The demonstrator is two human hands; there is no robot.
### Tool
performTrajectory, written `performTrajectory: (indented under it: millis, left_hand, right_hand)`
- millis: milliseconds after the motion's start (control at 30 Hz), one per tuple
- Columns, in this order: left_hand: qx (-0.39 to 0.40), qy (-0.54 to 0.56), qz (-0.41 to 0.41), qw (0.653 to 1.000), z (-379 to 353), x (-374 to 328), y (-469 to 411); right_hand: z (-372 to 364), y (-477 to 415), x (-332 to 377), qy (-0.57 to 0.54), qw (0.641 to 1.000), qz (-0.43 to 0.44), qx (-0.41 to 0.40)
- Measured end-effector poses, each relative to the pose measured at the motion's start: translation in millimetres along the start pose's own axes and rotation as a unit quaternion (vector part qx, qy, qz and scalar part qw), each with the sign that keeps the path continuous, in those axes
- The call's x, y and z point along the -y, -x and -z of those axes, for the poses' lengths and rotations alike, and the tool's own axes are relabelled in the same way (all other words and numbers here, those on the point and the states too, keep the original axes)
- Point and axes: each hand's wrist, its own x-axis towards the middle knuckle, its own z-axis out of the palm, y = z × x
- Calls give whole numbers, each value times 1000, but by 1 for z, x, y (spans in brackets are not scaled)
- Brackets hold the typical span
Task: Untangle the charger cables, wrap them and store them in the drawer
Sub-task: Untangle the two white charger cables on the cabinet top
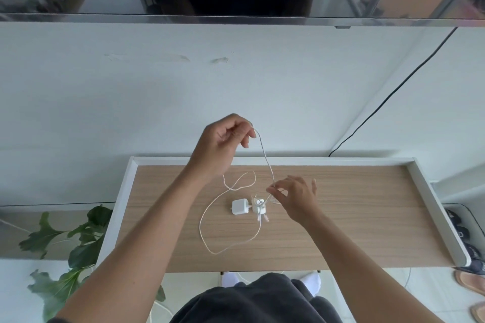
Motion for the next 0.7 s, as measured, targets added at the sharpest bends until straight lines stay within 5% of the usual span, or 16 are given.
performTrajectory:
  millis: [133, 267, 400, 533, 700]
  left_hand:
    - [-94, -1, 23, 995, 6, 6, -5]
    - [-166, -273, 78, 944, 8, 41, -1]
    - [-58, -375, -110, 919, -8, 54, 8]
    - [140, -448, -104, 877, -29, 65, 13]
    - [100, -412, -110, 899, -26, 63, 8]
  right_hand:
    - [0, 0, -6, -4, 1000, 3, -13]
    - [7, -1, 0, 17, 999, 21, -23]
    - [15, -5, 13, 42, 996, 66, -41]
    - [24, -8, 30, 53, 985, 129, -97]
    - [34, -9, 42, 22, 984, 142, -105]
